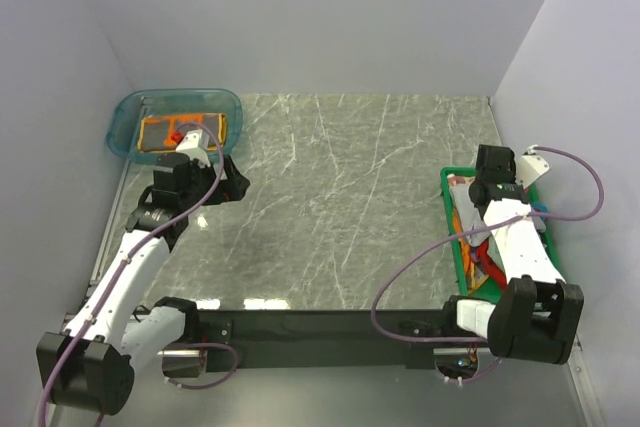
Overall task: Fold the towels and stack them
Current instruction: Grab crumpled towel, then move the towel to the center of the board
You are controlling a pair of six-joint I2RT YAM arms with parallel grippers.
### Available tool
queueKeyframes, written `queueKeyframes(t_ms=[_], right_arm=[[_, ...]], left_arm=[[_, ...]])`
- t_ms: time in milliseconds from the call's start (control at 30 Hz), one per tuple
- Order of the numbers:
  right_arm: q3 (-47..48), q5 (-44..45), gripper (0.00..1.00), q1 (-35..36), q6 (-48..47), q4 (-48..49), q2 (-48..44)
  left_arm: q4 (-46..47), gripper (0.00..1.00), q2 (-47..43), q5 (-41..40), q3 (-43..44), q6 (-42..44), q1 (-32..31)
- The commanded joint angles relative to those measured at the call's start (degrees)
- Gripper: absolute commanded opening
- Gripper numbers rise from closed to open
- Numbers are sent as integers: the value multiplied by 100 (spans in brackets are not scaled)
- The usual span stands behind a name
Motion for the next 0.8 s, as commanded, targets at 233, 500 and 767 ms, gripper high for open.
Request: queueKeyframes(t_ms=[233,500,767], right_arm=[[263,-510,0,953,-765,948,-497],[747,-1837,0,2333,-1468,2046,-32],[1555,-2532,0,4247,-1311,2654,1442]], left_arm=[[251,98,111,-154,48,57,-31],[198,98,111,-198,84,49,-31],[110,98,-196,-611,83,-13,-22]])
